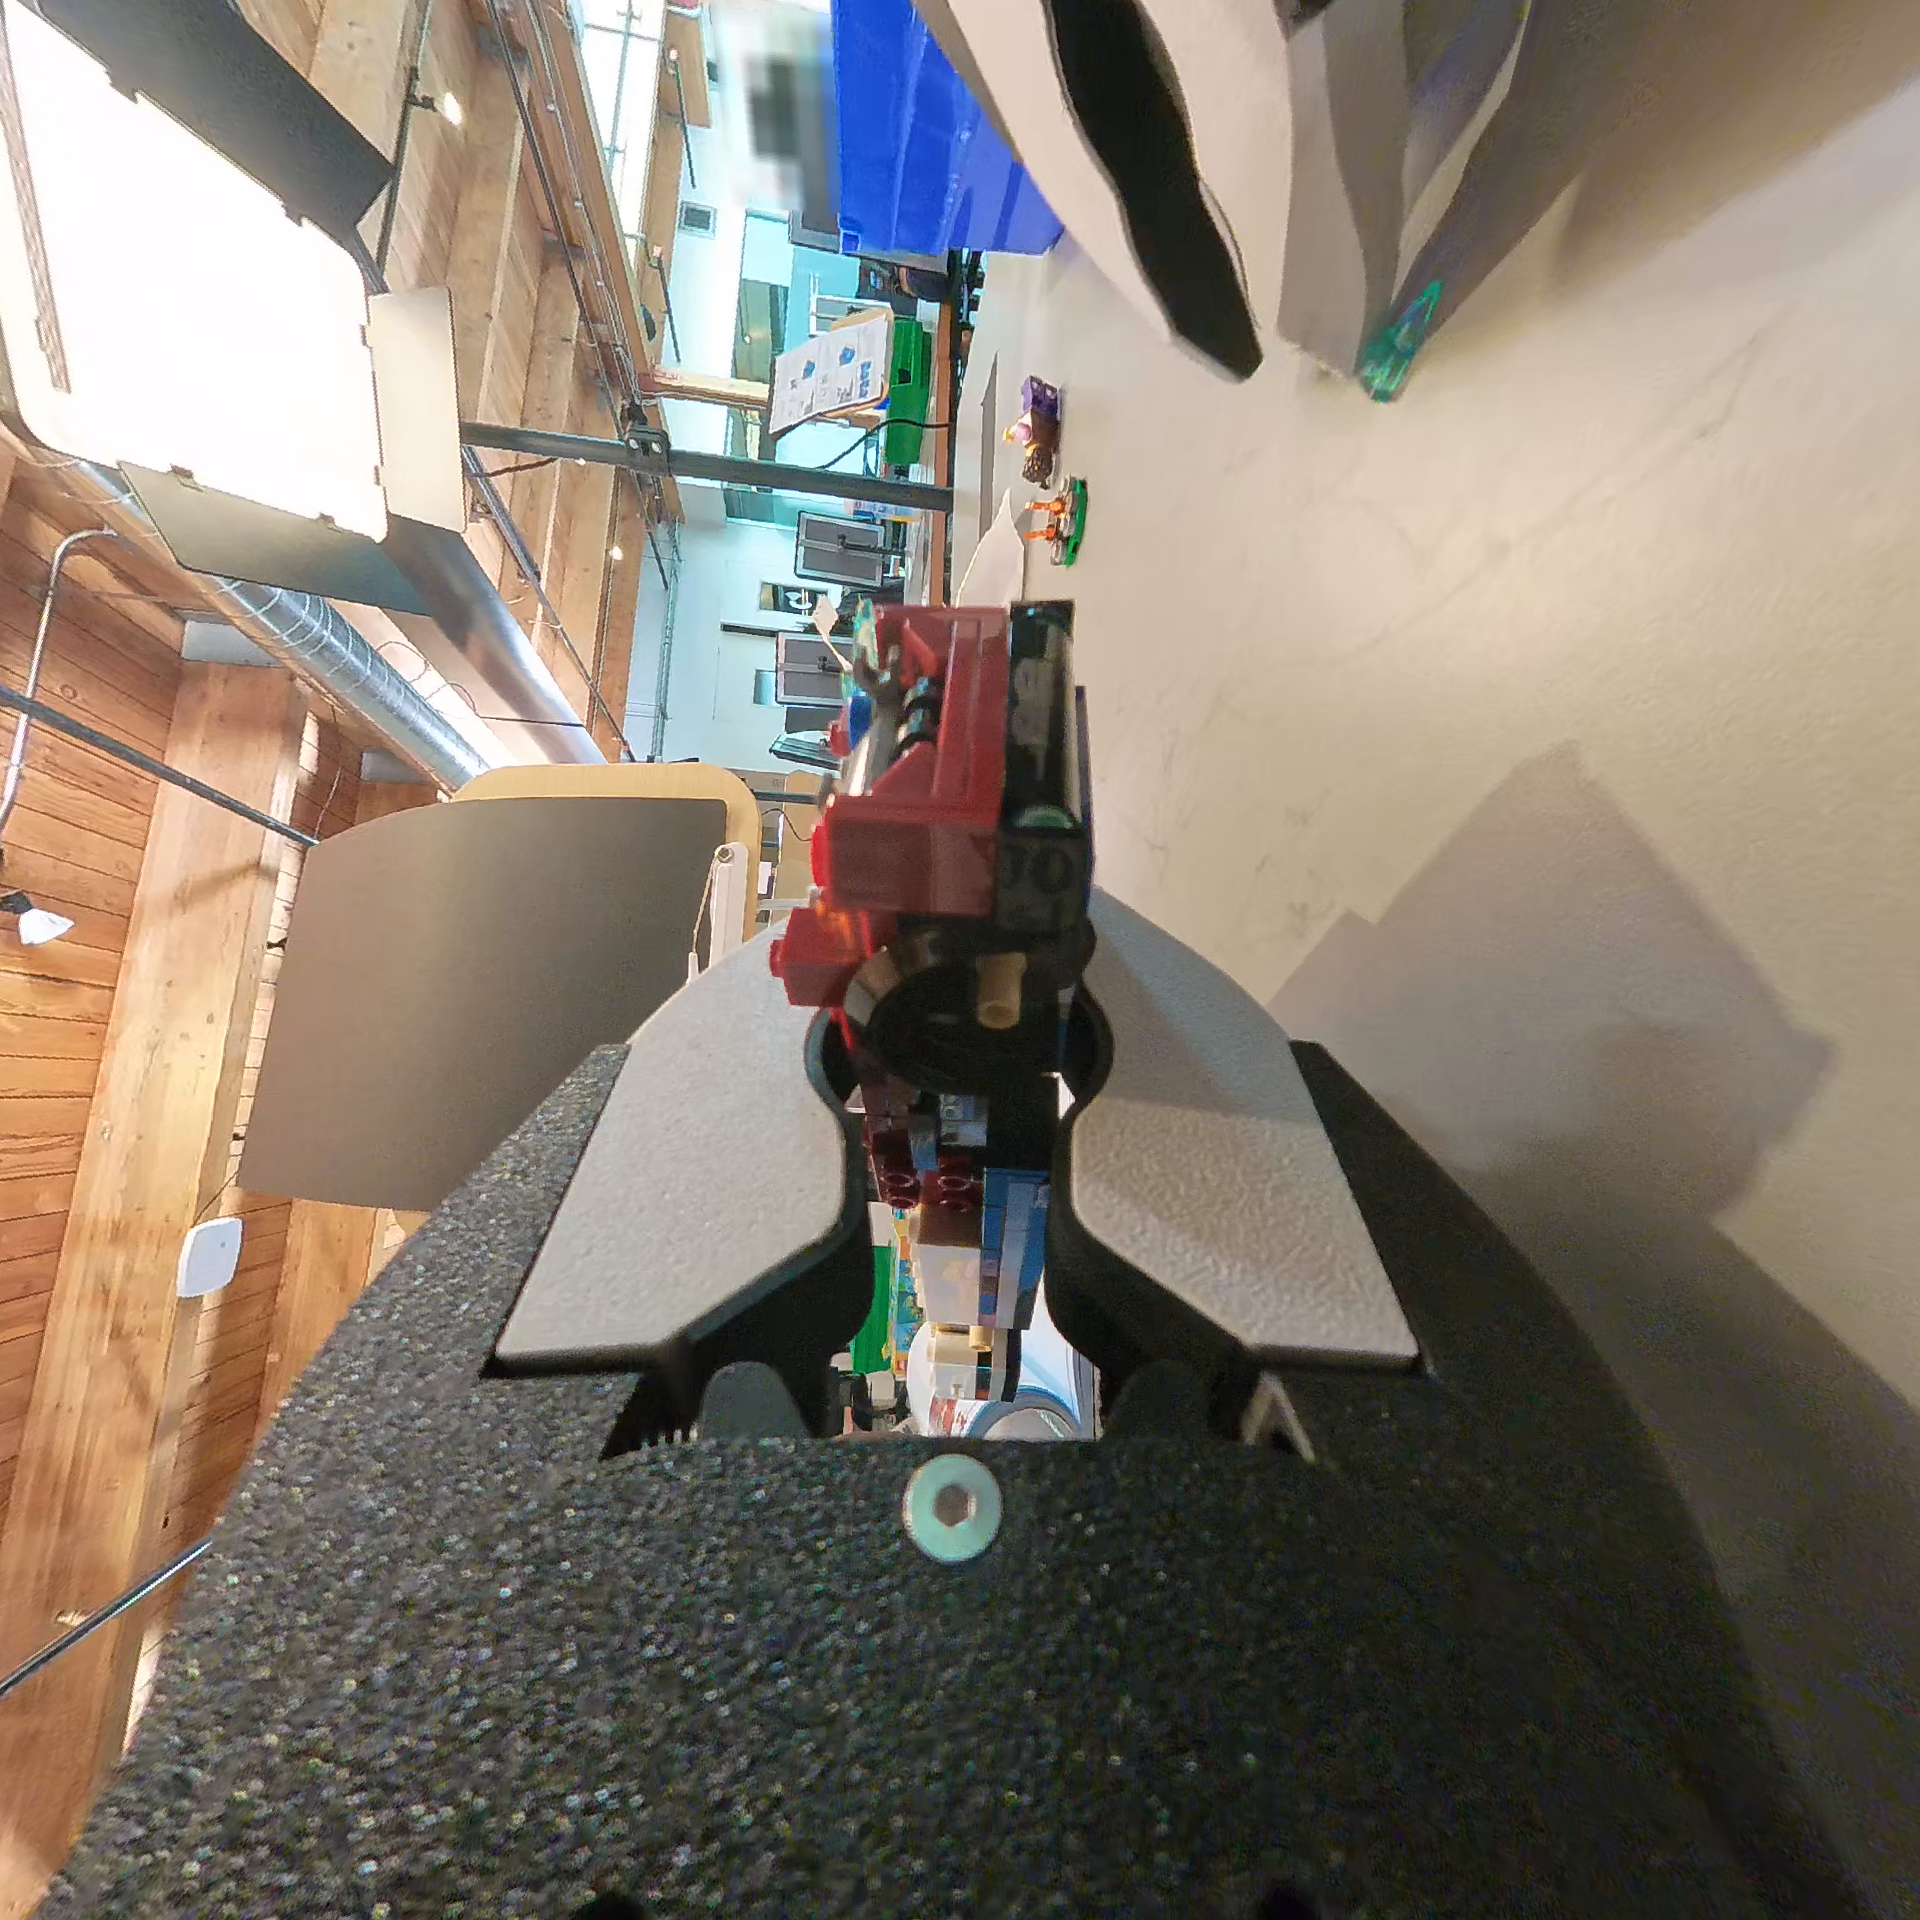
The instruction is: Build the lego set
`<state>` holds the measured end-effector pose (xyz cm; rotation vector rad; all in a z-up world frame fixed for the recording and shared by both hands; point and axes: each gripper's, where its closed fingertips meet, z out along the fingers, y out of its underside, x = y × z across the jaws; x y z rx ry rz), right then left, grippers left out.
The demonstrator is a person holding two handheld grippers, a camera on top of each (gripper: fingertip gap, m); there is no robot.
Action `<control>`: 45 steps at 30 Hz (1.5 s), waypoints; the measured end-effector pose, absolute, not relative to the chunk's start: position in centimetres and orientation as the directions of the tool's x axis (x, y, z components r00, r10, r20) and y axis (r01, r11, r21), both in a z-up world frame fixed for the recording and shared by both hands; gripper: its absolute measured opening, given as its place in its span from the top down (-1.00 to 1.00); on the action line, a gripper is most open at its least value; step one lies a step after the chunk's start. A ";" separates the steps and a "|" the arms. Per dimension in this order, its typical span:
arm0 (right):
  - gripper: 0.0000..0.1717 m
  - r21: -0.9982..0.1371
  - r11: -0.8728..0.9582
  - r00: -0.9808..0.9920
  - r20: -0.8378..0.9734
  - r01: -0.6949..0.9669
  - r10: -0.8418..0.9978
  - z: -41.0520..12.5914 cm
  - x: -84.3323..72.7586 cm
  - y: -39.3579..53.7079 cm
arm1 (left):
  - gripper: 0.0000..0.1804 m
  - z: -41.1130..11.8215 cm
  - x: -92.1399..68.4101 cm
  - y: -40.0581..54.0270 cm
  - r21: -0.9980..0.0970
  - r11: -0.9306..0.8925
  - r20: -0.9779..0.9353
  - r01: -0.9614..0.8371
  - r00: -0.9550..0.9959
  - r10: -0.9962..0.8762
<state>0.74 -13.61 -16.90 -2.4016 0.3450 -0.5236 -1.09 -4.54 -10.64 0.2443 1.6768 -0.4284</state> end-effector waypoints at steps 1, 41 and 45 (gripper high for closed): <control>0.71 -0.645 -0.756 0.882 0.287 -0.112 -0.375 -16.9 0.9 -13.6 | 0.60 -10.6 -1.1 -4.5 -0.139 0.907 -0.985 0.398 -0.153 -0.084; 0.91 -0.837 -0.534 0.936 0.089 -0.115 -0.341 -9.3 -4.3 -6.7 | 0.60 -10.5 1.1 -1.9 -0.032 0.987 -0.998 0.159 -0.065 -0.022; 0.91 -0.839 -0.537 0.942 0.107 -0.085 -0.317 -8.3 -4.7 -5.1 | 0.61 -10.8 1.3 -1.8 -0.029 0.989 -0.997 0.143 -0.080 -0.018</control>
